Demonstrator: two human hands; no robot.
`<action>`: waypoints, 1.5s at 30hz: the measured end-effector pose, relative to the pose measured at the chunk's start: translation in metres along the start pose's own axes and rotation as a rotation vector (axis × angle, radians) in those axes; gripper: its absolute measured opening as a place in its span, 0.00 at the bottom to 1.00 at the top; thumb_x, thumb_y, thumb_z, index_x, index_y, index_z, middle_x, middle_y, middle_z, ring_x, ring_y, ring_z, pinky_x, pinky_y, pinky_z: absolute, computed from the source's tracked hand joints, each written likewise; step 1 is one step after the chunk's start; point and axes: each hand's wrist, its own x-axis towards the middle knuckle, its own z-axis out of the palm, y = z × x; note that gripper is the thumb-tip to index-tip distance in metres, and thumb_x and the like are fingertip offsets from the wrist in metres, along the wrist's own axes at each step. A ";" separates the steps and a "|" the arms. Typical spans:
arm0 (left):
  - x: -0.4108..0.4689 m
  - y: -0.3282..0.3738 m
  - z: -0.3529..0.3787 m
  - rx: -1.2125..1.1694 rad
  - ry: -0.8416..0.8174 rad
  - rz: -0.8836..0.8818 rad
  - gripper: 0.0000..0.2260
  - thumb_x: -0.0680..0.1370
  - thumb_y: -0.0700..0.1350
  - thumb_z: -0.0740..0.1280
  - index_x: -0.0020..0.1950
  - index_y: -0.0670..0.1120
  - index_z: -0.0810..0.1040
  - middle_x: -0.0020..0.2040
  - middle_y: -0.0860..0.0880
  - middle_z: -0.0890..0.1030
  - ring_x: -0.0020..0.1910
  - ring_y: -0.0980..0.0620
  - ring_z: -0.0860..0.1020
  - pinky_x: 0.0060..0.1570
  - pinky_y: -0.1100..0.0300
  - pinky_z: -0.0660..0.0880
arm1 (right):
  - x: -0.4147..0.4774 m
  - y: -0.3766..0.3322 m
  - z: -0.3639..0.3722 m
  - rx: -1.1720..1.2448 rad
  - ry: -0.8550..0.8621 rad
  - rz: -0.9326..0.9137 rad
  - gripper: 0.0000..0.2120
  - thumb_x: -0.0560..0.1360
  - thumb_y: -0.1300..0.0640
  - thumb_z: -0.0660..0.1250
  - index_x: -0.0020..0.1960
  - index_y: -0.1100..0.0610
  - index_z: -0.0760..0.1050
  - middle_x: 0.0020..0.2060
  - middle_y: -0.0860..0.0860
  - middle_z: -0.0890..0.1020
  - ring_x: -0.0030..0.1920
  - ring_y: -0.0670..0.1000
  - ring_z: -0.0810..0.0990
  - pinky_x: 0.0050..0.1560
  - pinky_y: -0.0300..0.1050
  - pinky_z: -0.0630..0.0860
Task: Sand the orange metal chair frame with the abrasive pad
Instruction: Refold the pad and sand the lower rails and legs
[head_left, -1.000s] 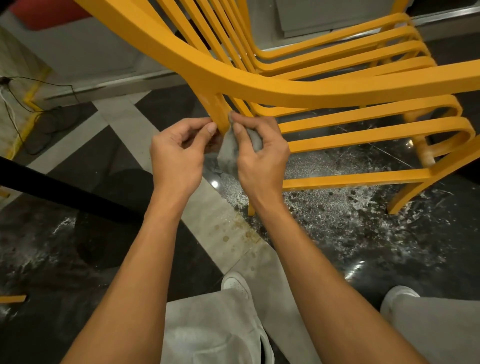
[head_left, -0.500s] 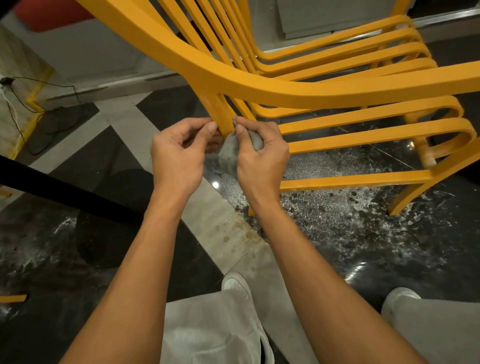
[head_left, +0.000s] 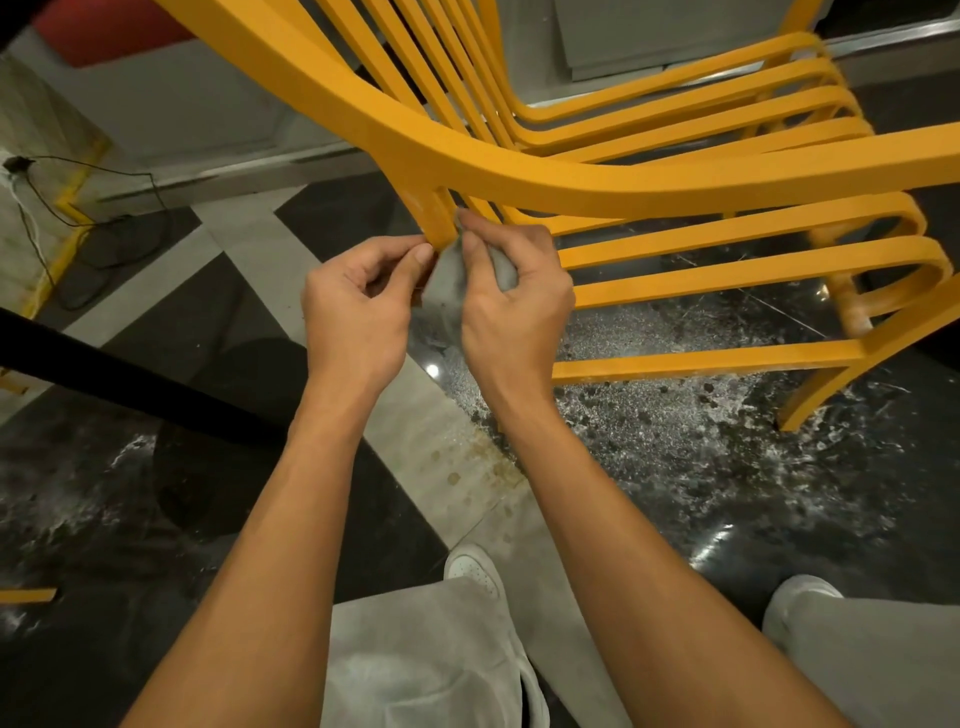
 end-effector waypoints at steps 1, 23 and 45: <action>0.000 0.001 0.000 0.008 0.001 0.005 0.07 0.83 0.41 0.71 0.59 0.44 0.87 0.52 0.50 0.89 0.54 0.53 0.87 0.57 0.54 0.84 | 0.001 -0.005 0.002 0.000 0.002 -0.036 0.09 0.79 0.64 0.71 0.57 0.59 0.86 0.53 0.52 0.83 0.56 0.45 0.81 0.61 0.41 0.78; -0.003 0.001 0.001 -0.013 -0.010 -0.021 0.07 0.83 0.41 0.71 0.59 0.44 0.86 0.51 0.48 0.89 0.52 0.51 0.87 0.55 0.54 0.84 | -0.005 0.007 -0.004 -0.030 -0.014 0.114 0.09 0.80 0.64 0.70 0.57 0.59 0.86 0.53 0.51 0.82 0.55 0.43 0.81 0.61 0.38 0.77; -0.048 0.018 0.027 0.004 -0.117 -0.481 0.12 0.83 0.54 0.70 0.56 0.47 0.85 0.49 0.48 0.88 0.48 0.52 0.87 0.57 0.45 0.84 | -0.020 0.006 -0.067 -0.079 -0.164 0.335 0.07 0.79 0.60 0.72 0.54 0.51 0.85 0.52 0.43 0.85 0.55 0.43 0.82 0.61 0.52 0.81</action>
